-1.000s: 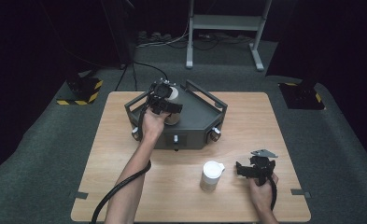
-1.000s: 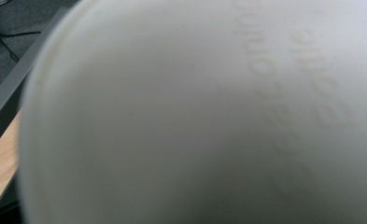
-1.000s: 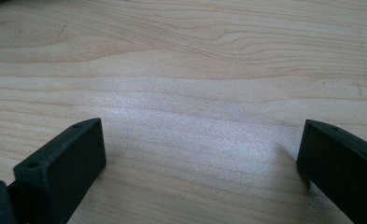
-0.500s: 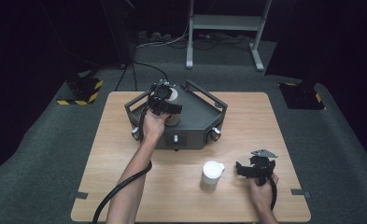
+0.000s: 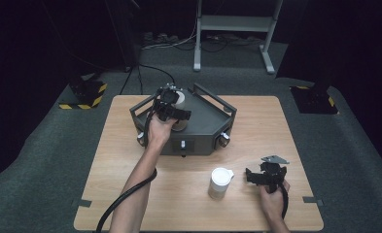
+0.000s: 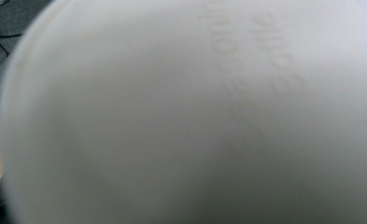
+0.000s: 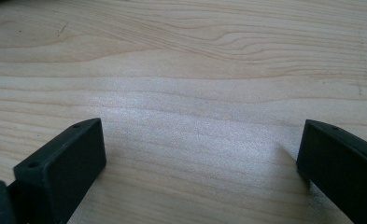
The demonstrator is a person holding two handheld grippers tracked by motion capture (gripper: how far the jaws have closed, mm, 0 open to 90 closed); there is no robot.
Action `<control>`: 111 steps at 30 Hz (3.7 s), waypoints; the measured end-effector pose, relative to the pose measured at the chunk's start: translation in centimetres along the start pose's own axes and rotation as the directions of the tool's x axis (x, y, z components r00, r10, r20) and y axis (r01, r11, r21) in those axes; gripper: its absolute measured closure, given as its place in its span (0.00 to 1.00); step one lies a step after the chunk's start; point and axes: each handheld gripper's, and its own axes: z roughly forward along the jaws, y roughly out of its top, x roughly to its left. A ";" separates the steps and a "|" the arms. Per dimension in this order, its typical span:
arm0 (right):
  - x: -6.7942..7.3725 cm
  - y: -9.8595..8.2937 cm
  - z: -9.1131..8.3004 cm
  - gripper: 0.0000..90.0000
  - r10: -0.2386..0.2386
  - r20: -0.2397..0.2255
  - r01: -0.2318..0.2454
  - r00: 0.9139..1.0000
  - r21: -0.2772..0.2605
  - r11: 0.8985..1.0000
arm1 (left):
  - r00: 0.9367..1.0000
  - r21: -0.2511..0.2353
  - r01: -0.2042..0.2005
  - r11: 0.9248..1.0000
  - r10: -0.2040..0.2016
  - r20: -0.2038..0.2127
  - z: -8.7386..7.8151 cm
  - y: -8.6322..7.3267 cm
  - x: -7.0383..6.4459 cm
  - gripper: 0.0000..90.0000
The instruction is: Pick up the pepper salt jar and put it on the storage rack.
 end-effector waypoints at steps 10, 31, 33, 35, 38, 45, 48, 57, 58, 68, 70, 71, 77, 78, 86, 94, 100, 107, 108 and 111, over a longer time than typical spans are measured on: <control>0.0 0.0 0.0 0.01 0.000 0.000 0.000 1.000 0.000 1.000 | 1.000 -0.073 0.017 0.997 -0.017 0.003 -1.9 -1.9 0.0 0.01; 0.0 0.0 0.0 0.01 0.000 0.000 0.000 1.000 0.000 1.000 | 1.000 -0.121 -0.029 0.992 0.028 -0.012 -6.4 -6.4 -1.6 0.01; 0.0 0.0 0.0 0.01 0.000 0.000 0.000 1.000 0.000 1.000 | 0.999 -0.123 -0.038 0.992 0.038 -0.005 -6.6 -6.9 -1.9 0.01; 0.0 0.0 0.0 0.01 0.000 0.000 0.000 1.000 0.000 1.000 | 0.999 -0.127 -0.049 0.991 0.049 -0.002 -6.7 -7.5 -2.2 0.01; 0.0 0.0 0.0 0.01 0.000 0.000 0.000 1.000 0.000 1.000 | 0.998 -0.124 -0.068 0.990 0.068 -0.003 -6.6 -8.5 -2.6 0.01; 0.0 0.0 0.0 0.01 0.000 0.000 0.000 1.000 0.001 1.000 | 0.998 -0.132 -0.054 0.990 0.057 0.020 -6.3 -10.6 -2.4 0.01; 0.0 0.0 0.0 0.00 0.000 0.000 0.000 1.000 0.001 1.000 | 0.998 -0.124 -0.057 0.991 0.060 0.026 -5.9 -11.3 -2.5 0.01; 0.0 0.0 0.0 0.00 0.001 0.000 -0.001 1.000 0.001 1.000 | 0.998 -0.094 -0.048 0.994 0.052 0.042 -4.5 -12.9 -2.6 0.02; 0.0 0.0 0.0 0.00 0.001 0.000 -0.001 1.000 0.001 1.000 | 0.998 -0.090 -0.049 0.995 0.053 0.041 -4.3 -13.0 -2.7 0.02; 0.0 0.0 0.0 0.00 0.002 0.000 -0.002 1.000 0.001 1.000 | 0.999 -0.047 -0.040 0.998 0.042 0.031 -2.7 -14.5 -2.8 0.02; 0.0 0.1 0.0 0.00 0.002 -0.001 -0.002 1.000 0.002 1.000 | 0.999 -0.025 -0.036 0.999 0.036 0.029 -2.1 -15.0 -2.7 0.03; 0.0 0.1 0.0 0.00 0.002 -0.001 -0.002 1.000 0.002 1.000 | 0.999 -0.016 -0.032 0.999 0.032 0.030 -1.8 -15.2 -2.6 0.03; 0.0 0.1 0.1 0.00 0.002 -0.001 -0.002 1.000 0.002 1.000 | 0.999 0.010 -0.015 1.000 0.015 0.041 -0.6 -16.4 -2.3 0.04; 0.0 0.1 0.1 0.00 0.002 -0.002 -0.002 1.000 0.002 1.000 | 0.999 0.012 -0.010 1.000 0.010 0.042 -0.5 -16.6 -2.2 0.04; 0.0 0.1 0.1 0.00 0.002 -0.002 -0.002 1.000 0.003 1.000 | 0.999 0.028 -0.010 1.000 0.008 0.042 0.7 -17.3 -2.4 0.04; 0.0 0.1 0.1 0.00 0.001 -0.002 -0.001 1.000 0.002 1.000 | 0.998 0.051 -0.053 0.997 0.052 0.030 2.6 -18.4 -3.8 0.04; 0.0 0.1 0.0 0.01 0.000 -0.001 0.000 1.000 0.002 1.000 | 0.999 0.051 -0.051 0.997 0.051 0.009 3.6 -19.5 -4.1 0.04; 0.0 0.1 0.0 0.01 0.000 -0.001 0.000 1.000 0.001 1.000 | 1.000 0.038 -0.015 0.999 0.015 -0.010 4.2 -20.9 -3.9 0.05; 0.0 0.1 0.0 0.01 0.000 -0.001 0.000 1.000 0.001 1.000 | 1.000 0.030 -0.011 0.999 0.012 -0.009 4.3 -21.2 -3.8 0.05; 0.0 0.1 0.0 0.01 0.000 -0.001 0.000 1.000 0.001 1.000 | 1.000 0.021 -0.022 1.000 0.022 -0.016 4.3 -21.5 -4.0 0.04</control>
